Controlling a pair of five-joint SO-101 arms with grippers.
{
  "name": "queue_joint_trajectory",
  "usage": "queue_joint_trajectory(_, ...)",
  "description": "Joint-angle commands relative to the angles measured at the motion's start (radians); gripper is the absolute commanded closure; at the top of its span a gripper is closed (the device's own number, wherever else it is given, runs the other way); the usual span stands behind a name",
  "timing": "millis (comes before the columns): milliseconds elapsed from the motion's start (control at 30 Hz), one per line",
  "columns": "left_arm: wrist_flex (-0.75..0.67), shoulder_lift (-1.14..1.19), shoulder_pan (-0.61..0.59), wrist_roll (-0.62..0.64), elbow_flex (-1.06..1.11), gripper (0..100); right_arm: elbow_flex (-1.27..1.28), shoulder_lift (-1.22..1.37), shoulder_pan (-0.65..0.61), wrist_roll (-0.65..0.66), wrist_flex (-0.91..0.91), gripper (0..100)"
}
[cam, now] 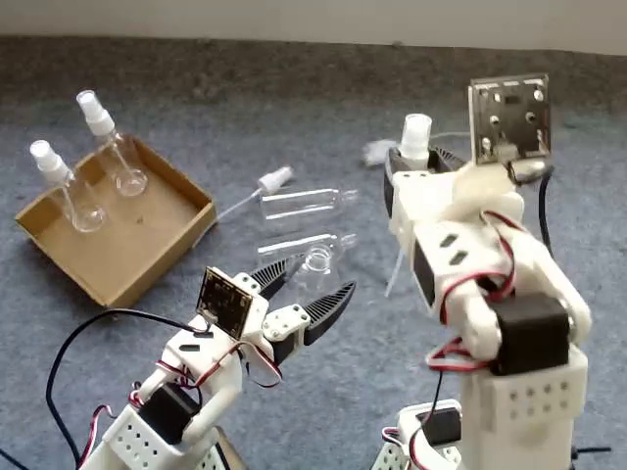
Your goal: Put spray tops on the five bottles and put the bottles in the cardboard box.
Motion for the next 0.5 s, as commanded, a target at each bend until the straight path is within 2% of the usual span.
queue_joint_trajectory(0, 0.002, -0.012, 0.064, 0.006, 0.022, 85, -0.042, -0.084, -0.064, -0.012, -0.004, 99.2)
queue_joint_trajectory(467, 0.028, -0.012, 0.291, 0.005, 0.022, 85, 0.019, -0.317, -0.076, -0.031, -0.004, 99.2)
